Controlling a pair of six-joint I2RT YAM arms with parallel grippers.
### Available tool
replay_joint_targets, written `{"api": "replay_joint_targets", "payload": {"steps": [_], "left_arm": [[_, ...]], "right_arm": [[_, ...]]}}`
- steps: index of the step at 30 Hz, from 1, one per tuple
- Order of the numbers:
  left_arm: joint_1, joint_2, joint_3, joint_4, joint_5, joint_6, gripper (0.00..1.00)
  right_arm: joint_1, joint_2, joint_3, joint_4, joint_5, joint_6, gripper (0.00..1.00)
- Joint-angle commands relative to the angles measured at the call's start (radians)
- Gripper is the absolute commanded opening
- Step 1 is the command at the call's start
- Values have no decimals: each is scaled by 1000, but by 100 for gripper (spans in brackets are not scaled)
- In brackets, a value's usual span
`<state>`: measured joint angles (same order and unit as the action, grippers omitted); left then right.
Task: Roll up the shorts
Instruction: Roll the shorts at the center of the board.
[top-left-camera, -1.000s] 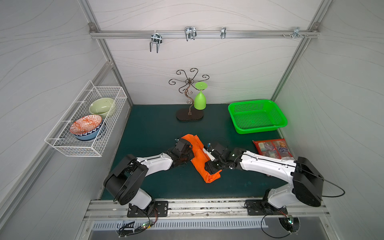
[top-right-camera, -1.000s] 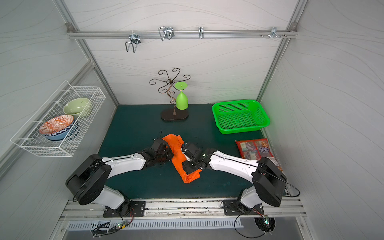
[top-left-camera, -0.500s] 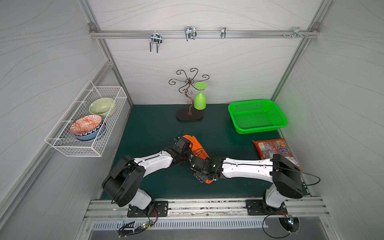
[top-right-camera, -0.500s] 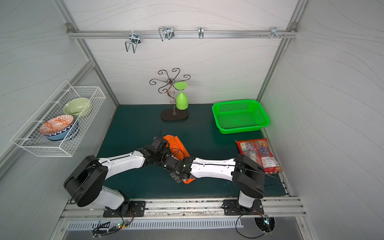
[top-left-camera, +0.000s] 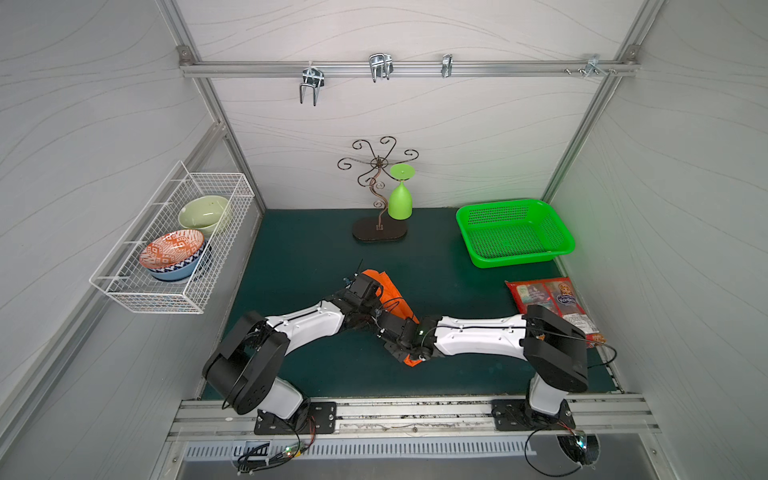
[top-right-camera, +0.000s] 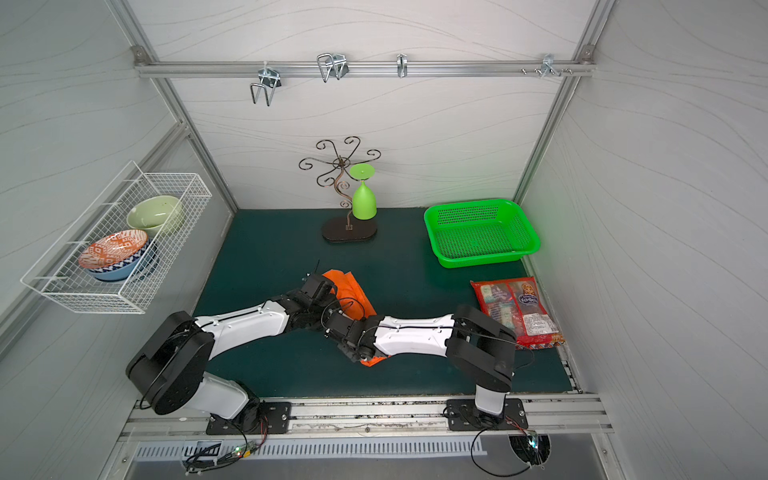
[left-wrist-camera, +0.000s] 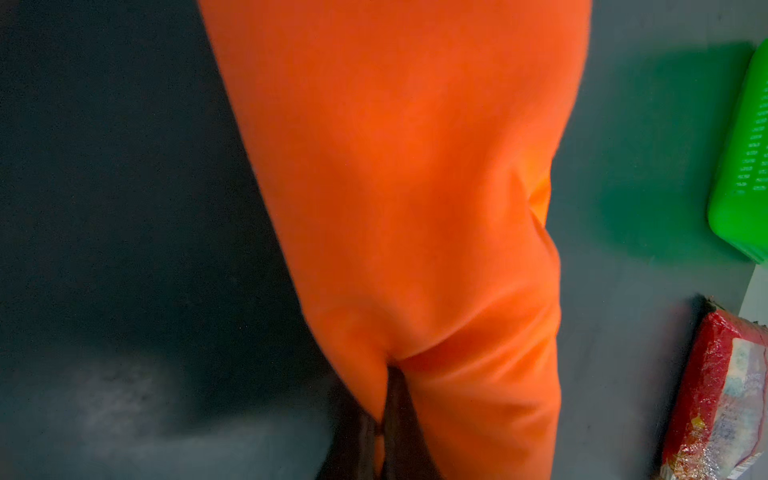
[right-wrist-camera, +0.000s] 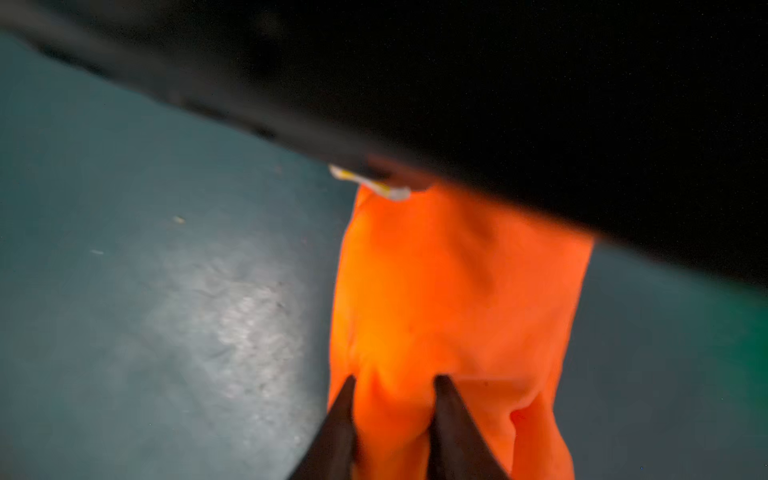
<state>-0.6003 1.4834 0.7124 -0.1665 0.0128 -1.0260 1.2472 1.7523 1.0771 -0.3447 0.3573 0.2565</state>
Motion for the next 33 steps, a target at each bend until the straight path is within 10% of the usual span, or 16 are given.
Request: {"api": "replay_joint_targets", "payload": {"steps": [1,5,11,27,33], "left_arm": [[3,-40,81,-13,65,26,11],[31,-96,96,-48,39,57,56],[46,-204,38,-44,12,80,71],[10,15,-22,207,125,24,70],[4,107,-2,210,130,20,36]], "right_arm": [[-99,-26,-96,24,-200,86,24],[-200,-86,-194,164,-444,150,23],[-331,-94,-350,436,-712,304,23],[-405,24,-495,794,-852,521,24],[-406,6,-480,743,-861,486,28]]}}
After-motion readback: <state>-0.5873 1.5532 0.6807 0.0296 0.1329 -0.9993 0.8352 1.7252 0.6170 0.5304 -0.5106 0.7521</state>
